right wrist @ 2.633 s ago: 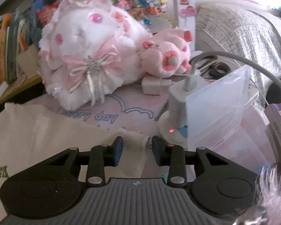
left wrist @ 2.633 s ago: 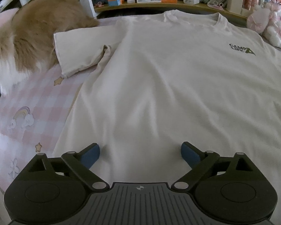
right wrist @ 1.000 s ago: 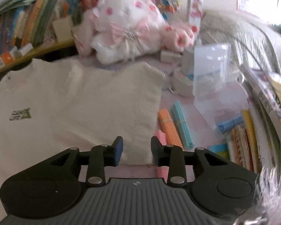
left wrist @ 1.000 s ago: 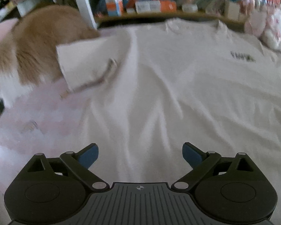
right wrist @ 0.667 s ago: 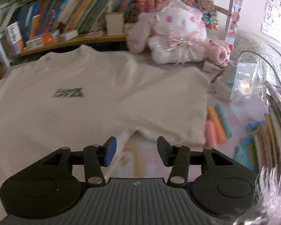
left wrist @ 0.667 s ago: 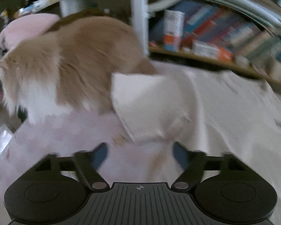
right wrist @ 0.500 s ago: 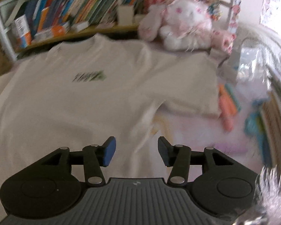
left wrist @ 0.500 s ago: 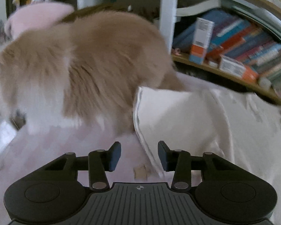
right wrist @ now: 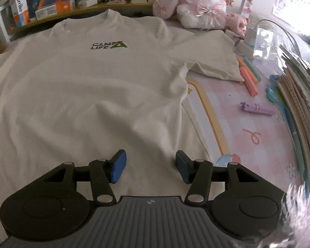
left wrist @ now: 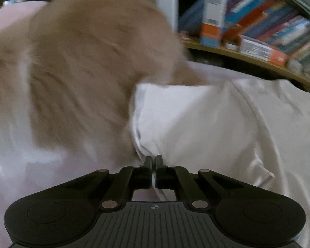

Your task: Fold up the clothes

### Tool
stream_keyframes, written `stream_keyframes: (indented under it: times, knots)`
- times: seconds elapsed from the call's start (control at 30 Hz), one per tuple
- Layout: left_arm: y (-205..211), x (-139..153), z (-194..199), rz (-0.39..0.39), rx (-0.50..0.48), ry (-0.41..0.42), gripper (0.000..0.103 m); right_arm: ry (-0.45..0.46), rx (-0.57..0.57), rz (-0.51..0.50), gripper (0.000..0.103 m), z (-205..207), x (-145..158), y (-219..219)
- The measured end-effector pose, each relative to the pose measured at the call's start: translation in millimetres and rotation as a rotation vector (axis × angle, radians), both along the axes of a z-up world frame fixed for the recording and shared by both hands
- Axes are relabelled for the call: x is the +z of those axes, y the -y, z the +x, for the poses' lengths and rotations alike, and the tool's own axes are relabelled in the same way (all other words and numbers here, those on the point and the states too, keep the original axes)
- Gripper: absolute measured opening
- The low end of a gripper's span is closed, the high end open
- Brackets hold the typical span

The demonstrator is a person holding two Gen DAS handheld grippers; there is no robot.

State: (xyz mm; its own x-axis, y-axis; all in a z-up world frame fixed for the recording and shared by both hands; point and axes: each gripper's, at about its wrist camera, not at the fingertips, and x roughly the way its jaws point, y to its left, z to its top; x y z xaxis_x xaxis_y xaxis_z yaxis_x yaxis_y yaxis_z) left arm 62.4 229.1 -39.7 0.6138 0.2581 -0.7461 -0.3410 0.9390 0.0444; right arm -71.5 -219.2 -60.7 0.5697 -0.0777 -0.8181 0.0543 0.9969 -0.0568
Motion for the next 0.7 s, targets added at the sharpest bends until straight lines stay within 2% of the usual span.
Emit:
stream_keyframes:
  times: [0.1,0.2,0.33,0.4,0.5,0.53,0.63,0.7]
  knots:
    - [-15,1,1,0.013,-0.001,-0.001,0.002,0.001,-0.023,0.002,0.055,-1,-1,1]
    - [-22,3,-1,-0.030,-0.032,0.005,0.003,-0.001,-0.043,0.007,0.059,-1,0,4]
    - [-27,9,-9,-0.070,-0.043,-0.004,0.013,-0.015,-0.052,0.014,0.059,2,1,8]
    - [-25,17,-21,-0.077,-0.046,0.009,0.014,-0.007,-0.054,0.012,0.059,1,5,9]
    - [-13,28,-47,-0.107,-0.148,0.034,0.016,0.031,-0.085,0.013,0.059,1,12,17]
    - [-5,29,-54,-0.119,-0.197,0.026,0.020,0.037,-0.106,0.005,0.059,2,15,21]
    - [19,25,-67,-0.134,-0.343,-0.014,0.045,0.037,-0.165,-0.014,0.058,5,17,40]
    - [33,21,-68,-0.129,-0.409,-0.022,0.050,0.021,-0.185,-0.013,0.055,7,15,51]
